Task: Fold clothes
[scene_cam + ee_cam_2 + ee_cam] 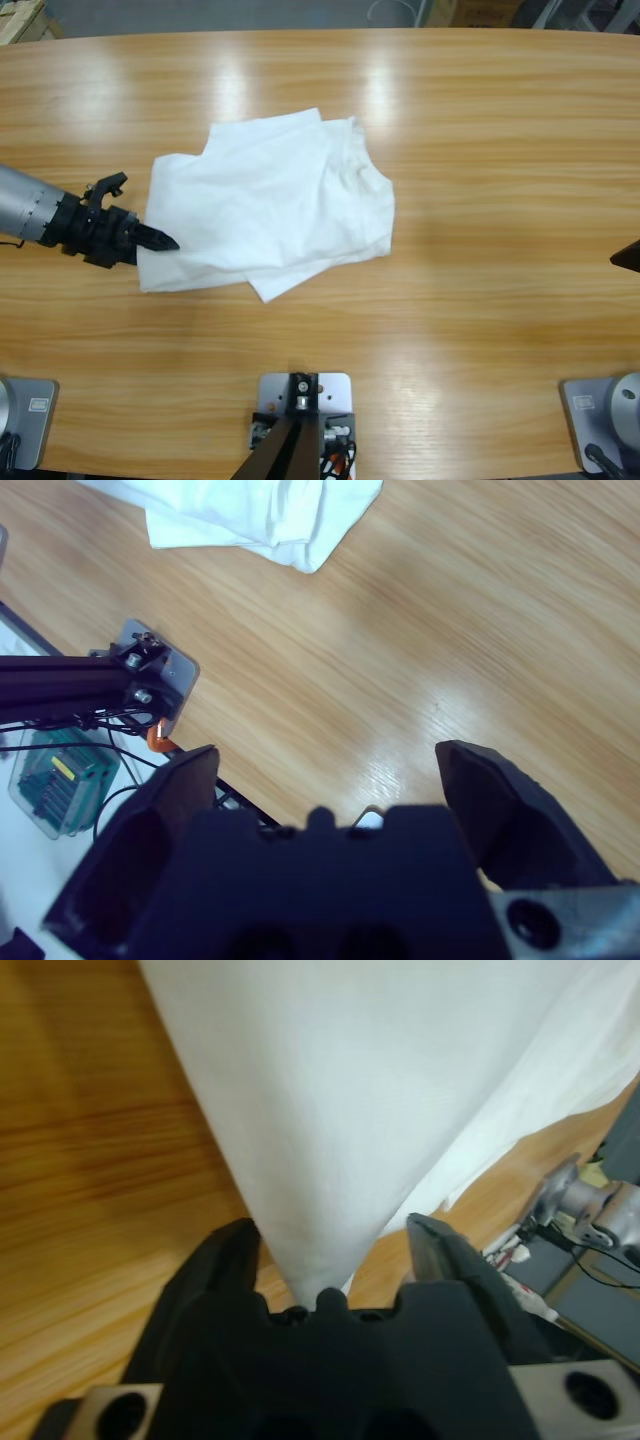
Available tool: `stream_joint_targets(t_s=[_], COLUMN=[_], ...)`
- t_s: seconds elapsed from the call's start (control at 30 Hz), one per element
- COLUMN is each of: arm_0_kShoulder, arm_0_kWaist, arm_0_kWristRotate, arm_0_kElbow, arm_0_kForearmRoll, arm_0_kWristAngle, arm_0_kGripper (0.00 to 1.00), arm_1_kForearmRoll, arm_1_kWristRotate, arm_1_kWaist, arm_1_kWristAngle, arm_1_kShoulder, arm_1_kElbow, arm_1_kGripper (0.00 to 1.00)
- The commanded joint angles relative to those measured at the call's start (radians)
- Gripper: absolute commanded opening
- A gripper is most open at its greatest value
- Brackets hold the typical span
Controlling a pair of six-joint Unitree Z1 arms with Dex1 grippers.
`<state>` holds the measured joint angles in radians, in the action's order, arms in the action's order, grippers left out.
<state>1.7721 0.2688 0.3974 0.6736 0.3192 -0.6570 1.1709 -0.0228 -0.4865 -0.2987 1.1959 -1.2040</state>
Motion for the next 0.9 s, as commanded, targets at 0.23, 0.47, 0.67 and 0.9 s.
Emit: stream_joint_targets(t_s=[0.23, 0.47, 0.67, 0.9], arm_0_kShoulder=[-0.381, -0.206, -0.106, -0.143], arm_0_kWaist=[0.153, 0.153, 0.137, 0.081], arm_0_kWristRotate=[0.100, 0.179, 0.250, 0.338], arm_0_kElbow=[-0.033, -0.037, -0.039, -0.159], arm_0_kForearmRoll=[-0.012, -0.119, -0.268, -0.277], arm_0_kWristAngle=[0.428, 0.408, 0.343, 0.341], arm_0_kGripper=[0.895, 0.899, 0.895, 0.893], arm_1_kForearmRoll=[-0.013, -0.006, -0.004, -0.010], arm_1_kWristRotate=[0.009, 0.013, 0.014, 0.013], arm_1_kWaist=[-0.009, -0.009, -0.009, -0.009], arm_1_kWristAngle=[0.004, 0.003, 0.004, 0.004], arm_1_kShoulder=[0.014, -0.004, -0.004, 0.019], arm_1_kElbow=[0.031, 0.032, 0.034, 0.038], arm_1_kGripper=[0.885, 0.884, 0.884, 0.884])
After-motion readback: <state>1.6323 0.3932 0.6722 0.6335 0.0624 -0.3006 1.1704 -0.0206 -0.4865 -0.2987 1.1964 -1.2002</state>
